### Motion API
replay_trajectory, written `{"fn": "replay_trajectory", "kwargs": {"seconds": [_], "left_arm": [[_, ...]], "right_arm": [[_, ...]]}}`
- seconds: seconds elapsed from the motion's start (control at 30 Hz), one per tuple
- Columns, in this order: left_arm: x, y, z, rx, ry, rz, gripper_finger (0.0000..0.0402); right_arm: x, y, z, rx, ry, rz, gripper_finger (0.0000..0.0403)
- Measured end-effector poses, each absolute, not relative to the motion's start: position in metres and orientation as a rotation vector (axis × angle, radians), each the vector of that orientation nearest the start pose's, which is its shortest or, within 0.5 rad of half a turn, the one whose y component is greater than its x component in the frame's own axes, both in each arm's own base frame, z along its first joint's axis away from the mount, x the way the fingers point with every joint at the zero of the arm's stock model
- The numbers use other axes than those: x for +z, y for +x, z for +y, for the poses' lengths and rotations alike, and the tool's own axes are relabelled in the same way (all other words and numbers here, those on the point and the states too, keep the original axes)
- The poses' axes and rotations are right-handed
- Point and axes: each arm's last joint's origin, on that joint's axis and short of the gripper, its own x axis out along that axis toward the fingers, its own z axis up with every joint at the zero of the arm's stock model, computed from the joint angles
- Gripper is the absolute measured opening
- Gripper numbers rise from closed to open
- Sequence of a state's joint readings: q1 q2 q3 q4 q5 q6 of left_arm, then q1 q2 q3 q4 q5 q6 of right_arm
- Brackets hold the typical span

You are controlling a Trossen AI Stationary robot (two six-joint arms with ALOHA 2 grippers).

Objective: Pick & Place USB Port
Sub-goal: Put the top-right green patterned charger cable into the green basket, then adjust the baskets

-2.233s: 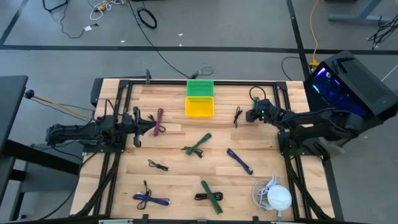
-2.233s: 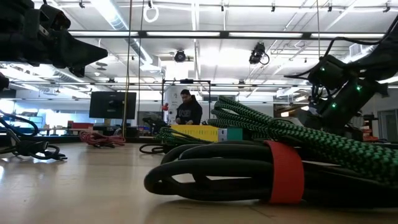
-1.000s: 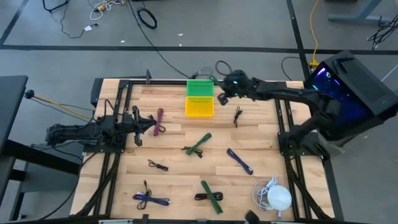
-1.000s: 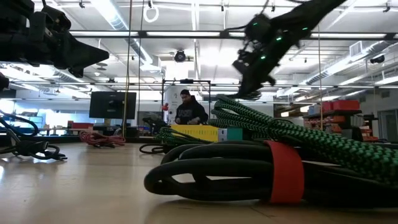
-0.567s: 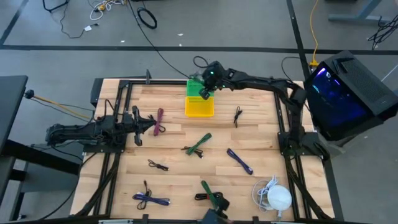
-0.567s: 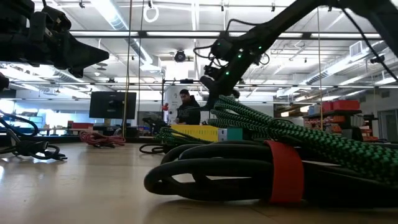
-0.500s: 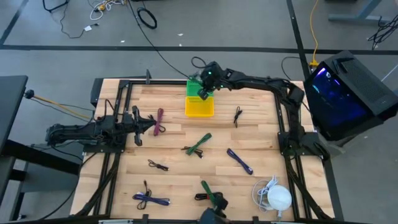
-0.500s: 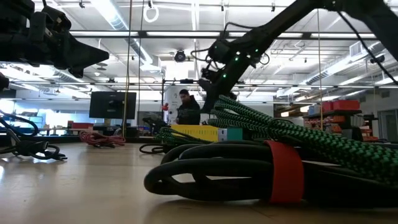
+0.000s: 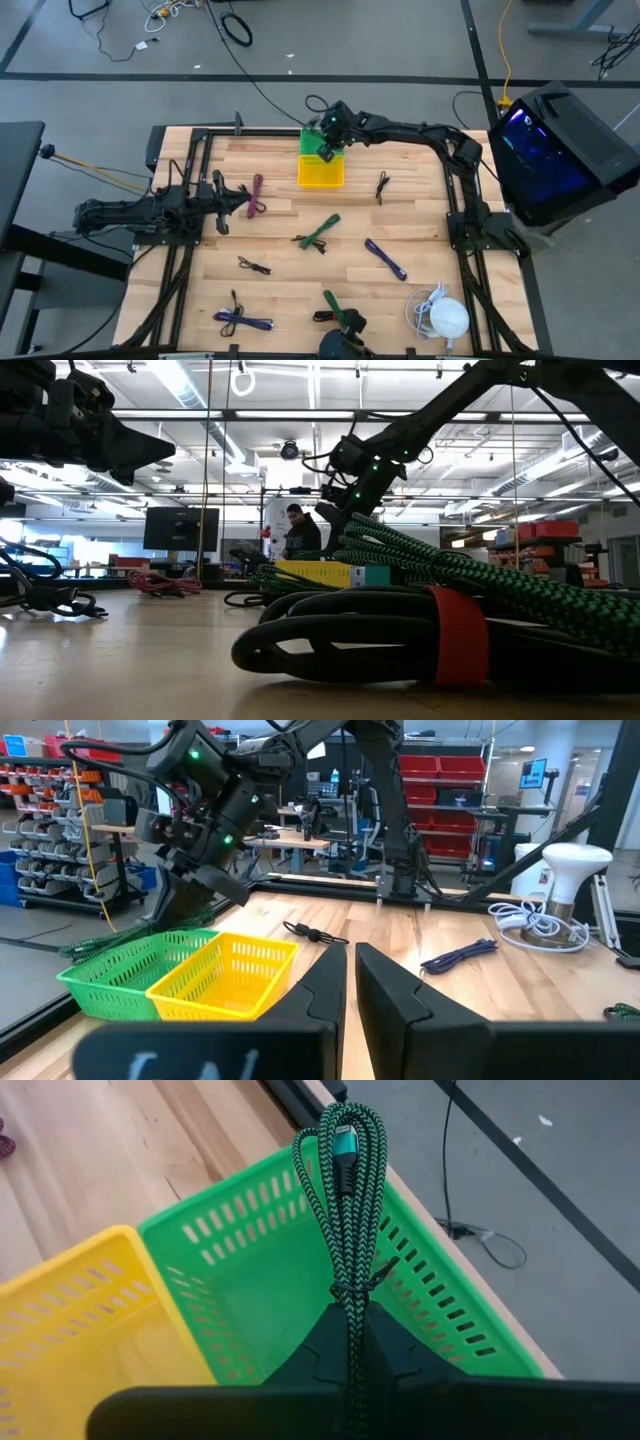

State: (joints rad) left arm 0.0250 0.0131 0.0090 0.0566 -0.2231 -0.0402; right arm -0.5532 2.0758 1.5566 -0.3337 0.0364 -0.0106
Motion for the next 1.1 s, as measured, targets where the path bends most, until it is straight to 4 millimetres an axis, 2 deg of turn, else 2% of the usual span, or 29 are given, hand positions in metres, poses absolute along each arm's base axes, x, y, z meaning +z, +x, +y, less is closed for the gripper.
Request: {"fn": "replay_trajectory", "kwargs": {"seconds": [0.43, 0.83, 0.97, 1.1], "left_arm": [[0.1707, 0.0969, 0.0088, 0.248, -0.045, -0.054, 0.0030], [0.1707, 0.0969, 0.0089, 0.248, -0.045, -0.054, 0.0030], [0.1705, 0.0970, 0.0089, 0.248, -0.045, -0.054, 0.0030], [0.1705, 0.0970, 0.0088, 0.248, -0.046, -0.054, 0.0030]], "right_arm": [[0.1943, 0.3860, -0.2430, -0.557, 0.198, 0.809, 0.0007], [0.1978, 0.3871, -0.2466, -0.634, 0.140, 0.782, 0.0152], [0.1996, 0.3886, -0.2473, -0.638, 0.138, 0.756, 0.0182], [0.2000, 0.3888, -0.2472, -0.632, 0.143, 0.751, 0.0195]]}}
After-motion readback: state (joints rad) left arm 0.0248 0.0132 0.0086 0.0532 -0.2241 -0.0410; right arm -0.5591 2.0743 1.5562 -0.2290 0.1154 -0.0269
